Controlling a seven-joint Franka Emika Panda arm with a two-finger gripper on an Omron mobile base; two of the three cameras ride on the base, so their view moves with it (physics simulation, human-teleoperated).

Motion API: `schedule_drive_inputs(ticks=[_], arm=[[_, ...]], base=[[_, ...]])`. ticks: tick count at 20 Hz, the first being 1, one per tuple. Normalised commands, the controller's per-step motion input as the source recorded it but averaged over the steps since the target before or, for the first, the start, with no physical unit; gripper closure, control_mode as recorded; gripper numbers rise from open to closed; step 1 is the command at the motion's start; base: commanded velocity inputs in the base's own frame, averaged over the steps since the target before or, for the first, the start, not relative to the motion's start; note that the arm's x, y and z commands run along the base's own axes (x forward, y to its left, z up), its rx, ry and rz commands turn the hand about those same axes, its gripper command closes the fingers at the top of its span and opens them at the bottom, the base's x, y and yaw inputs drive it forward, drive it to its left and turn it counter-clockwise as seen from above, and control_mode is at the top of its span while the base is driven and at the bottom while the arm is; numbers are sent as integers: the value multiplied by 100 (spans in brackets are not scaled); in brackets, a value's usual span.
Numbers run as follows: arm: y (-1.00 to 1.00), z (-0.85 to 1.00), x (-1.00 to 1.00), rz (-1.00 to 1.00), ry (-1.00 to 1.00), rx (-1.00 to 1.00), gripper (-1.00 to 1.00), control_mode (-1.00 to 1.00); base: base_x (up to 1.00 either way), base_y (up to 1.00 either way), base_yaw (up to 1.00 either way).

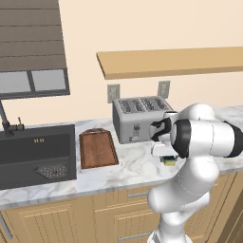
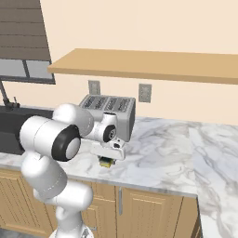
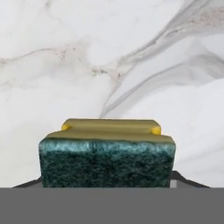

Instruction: Pick up the sponge from the counter and clean the cutting board by briefly scrubbing or pressing down on the cutting board. Once finished, release the sponge.

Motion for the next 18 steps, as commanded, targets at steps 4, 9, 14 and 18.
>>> schedule_drive_inputs(ticks=[4, 9, 14, 18], arm=[[11, 11, -42, 0, 0, 0, 100, -100], [49, 63, -42, 3, -6, 0, 100, -100], [88, 56, 5, 24, 11, 0, 100, -100], [97, 50, 31, 34, 22, 0, 100, -100]], base=[[0, 0, 0], [0, 0, 0], [0, 0, 0], [0, 0, 0]])
